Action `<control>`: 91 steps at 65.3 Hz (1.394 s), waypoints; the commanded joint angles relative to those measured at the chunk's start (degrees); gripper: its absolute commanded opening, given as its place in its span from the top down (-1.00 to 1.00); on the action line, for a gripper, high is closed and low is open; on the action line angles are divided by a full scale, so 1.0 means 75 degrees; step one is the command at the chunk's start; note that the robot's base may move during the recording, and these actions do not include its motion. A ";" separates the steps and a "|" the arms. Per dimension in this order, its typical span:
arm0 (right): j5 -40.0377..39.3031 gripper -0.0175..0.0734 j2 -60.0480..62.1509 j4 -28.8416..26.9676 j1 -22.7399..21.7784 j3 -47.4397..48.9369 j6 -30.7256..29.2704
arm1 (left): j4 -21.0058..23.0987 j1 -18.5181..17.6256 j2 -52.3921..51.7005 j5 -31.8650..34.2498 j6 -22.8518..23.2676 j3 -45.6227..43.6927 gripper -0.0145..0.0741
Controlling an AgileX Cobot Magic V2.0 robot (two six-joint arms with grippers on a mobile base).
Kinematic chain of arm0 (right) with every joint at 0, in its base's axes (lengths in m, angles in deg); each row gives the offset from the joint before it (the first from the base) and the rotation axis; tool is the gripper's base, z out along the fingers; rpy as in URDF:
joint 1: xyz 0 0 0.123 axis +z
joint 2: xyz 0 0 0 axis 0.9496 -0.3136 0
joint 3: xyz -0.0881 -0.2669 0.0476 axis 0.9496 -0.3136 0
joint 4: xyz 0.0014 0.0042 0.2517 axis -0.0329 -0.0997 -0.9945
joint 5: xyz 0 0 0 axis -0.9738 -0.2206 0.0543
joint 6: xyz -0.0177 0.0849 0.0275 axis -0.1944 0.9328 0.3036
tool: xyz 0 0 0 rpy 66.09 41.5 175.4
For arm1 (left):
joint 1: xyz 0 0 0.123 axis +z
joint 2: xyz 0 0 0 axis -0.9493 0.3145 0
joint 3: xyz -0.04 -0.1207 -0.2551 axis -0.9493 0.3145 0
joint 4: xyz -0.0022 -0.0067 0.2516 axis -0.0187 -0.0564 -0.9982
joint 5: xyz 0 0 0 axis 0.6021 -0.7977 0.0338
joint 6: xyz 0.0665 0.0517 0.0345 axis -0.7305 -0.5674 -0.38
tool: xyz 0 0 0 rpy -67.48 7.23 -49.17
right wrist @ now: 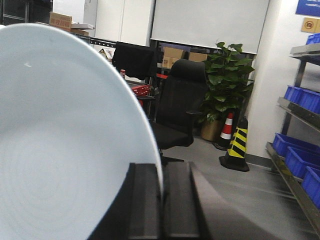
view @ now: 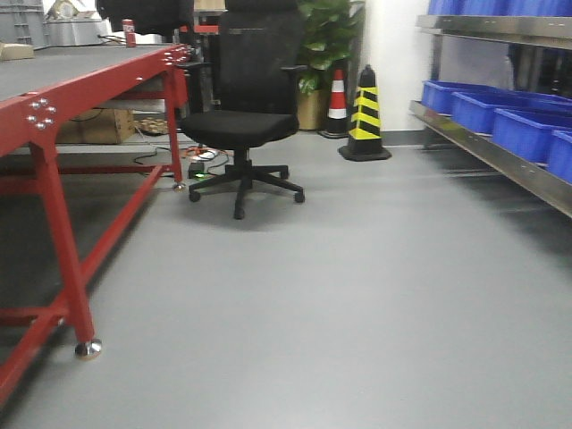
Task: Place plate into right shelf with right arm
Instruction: 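Drive the base to the steel shelf rack with blue bins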
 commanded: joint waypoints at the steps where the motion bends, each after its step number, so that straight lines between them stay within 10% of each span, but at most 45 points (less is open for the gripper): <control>1: -0.0700 0.50 -0.0122 0.0116 -0.0036 0.0209 -0.0042 | 0.0017 -0.0027 -0.0088 0.0667 0.0019 0.0059 0.78; 91: -0.0700 0.50 -0.0122 0.0116 -0.0036 0.0209 -0.0042 | 0.0017 -0.0011 -0.0088 0.0667 0.0019 0.0059 0.78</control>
